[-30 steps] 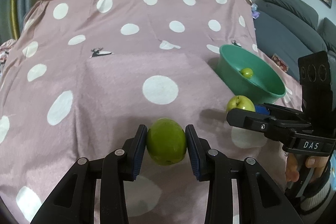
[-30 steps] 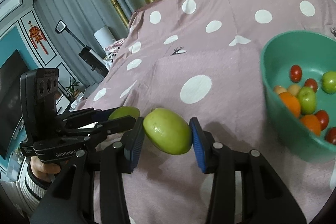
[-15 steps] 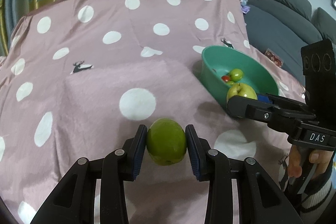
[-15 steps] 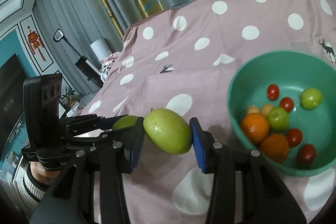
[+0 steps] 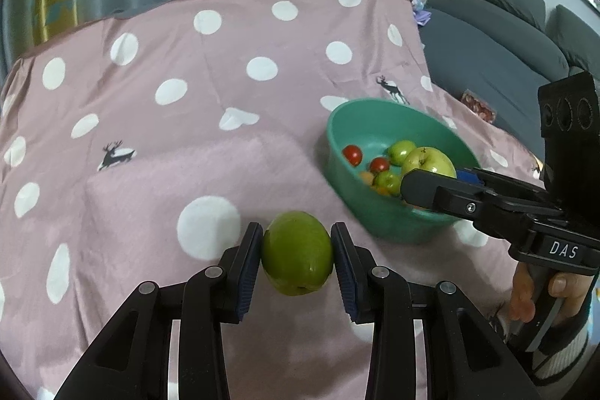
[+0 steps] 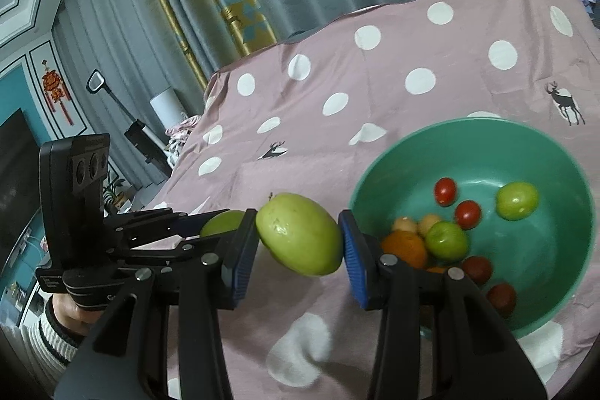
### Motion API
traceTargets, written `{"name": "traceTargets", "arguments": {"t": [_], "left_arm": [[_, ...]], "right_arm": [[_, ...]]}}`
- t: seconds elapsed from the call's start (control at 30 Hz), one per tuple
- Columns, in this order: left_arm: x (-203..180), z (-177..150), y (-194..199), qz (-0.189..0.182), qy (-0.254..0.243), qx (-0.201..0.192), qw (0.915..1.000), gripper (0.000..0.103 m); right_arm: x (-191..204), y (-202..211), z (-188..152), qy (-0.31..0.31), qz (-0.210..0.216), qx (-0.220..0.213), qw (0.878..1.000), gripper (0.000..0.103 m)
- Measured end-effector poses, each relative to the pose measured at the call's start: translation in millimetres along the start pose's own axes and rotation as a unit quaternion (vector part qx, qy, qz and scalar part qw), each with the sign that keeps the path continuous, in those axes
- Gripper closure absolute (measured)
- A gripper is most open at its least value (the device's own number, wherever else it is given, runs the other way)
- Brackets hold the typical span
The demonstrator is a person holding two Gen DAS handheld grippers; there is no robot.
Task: Organize fruits
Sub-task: 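Carry both held green fruits over to the green bowl, then lower both held green fruits down into the green bowl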
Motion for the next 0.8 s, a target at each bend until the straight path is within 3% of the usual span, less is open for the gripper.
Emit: {"name": "traceTargets", "arguments": {"t": [0.8], "left_arm": [[-42, 41, -39, -0.016, -0.022, 0.002, 0.9996, 0.065]], "right_arm": [[-59, 28, 22, -0.02, -0.057, -0.033, 0.998, 0.059]]}}
Point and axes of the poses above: each gripper's, at about its wrist camera, not at the fingertips, and y roughly against the way its jaws point, x to its left, z to its top, the point moved 7 cm from there along -y, roughly the way its jaws point, and after that the axes turned 4 degrees about -z, right-handed, at the moved point
